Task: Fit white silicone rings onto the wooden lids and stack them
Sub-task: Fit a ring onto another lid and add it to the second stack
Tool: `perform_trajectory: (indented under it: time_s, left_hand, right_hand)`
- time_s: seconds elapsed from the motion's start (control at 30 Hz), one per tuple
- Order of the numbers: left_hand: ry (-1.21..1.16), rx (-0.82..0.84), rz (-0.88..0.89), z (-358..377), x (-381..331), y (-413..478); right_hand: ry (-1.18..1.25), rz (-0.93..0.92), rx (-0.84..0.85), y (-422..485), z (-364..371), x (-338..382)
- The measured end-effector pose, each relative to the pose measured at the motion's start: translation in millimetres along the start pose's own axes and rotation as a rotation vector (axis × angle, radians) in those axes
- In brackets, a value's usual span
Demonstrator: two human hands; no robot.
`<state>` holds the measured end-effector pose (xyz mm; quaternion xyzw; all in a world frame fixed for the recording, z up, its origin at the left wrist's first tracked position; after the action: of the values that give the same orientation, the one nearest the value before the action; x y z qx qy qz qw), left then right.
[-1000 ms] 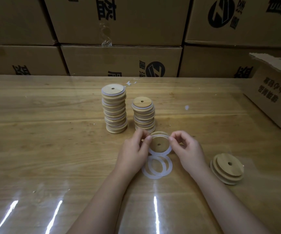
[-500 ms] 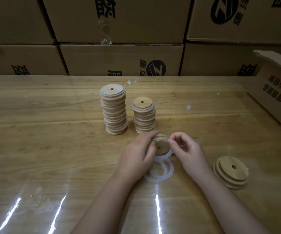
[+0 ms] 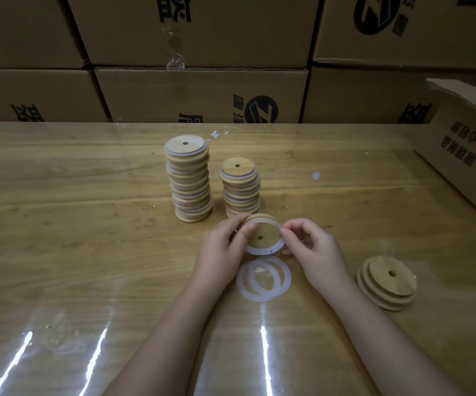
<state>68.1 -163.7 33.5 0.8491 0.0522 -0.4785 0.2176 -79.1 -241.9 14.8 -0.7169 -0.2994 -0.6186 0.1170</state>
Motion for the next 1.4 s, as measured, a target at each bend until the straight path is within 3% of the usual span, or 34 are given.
perform_trajectory:
  time_s: [0.3,0.6,0.7,0.83,1.07,1.4]
  left_hand:
    - [-0.307,-0.021,-0.164,-1,15,1]
    - [-0.48,0.036,-0.135,5,12,4]
    - [-0.456,0.103,-0.121,11,10,2]
    - [-0.233,0.125,-0.02,15,1,0]
    - [-0.138,0.036,0.01,6,-1,0]
    - [-0.311,0.049,-0.022,6,3,2]
  right_hand:
    - [-0.046,0.018,0.039,-1,3,-1]
    - [0.008,0.042,0.044,0,5,-4]
    - [0.046,0.014,-0.029,0,-2,-2]
    - [0.019,-0.021,-0.062,-1,-5,0]
    - [-0.065,-0.05,-0.072,-2,-3,4]
    - [-0.187,-0.068,-0.068,-3,-2,7]
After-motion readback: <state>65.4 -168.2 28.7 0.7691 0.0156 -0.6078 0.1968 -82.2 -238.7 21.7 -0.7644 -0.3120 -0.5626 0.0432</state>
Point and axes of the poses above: each hand's wrist, its own y-axis towards the middle knuckle, its own z-axis out of the palm, x = y × z, the point moved 7 cm from there along y, towards the middle knuckle, and after that the axes turned 9 degrees about x, right-handed, at the moved point
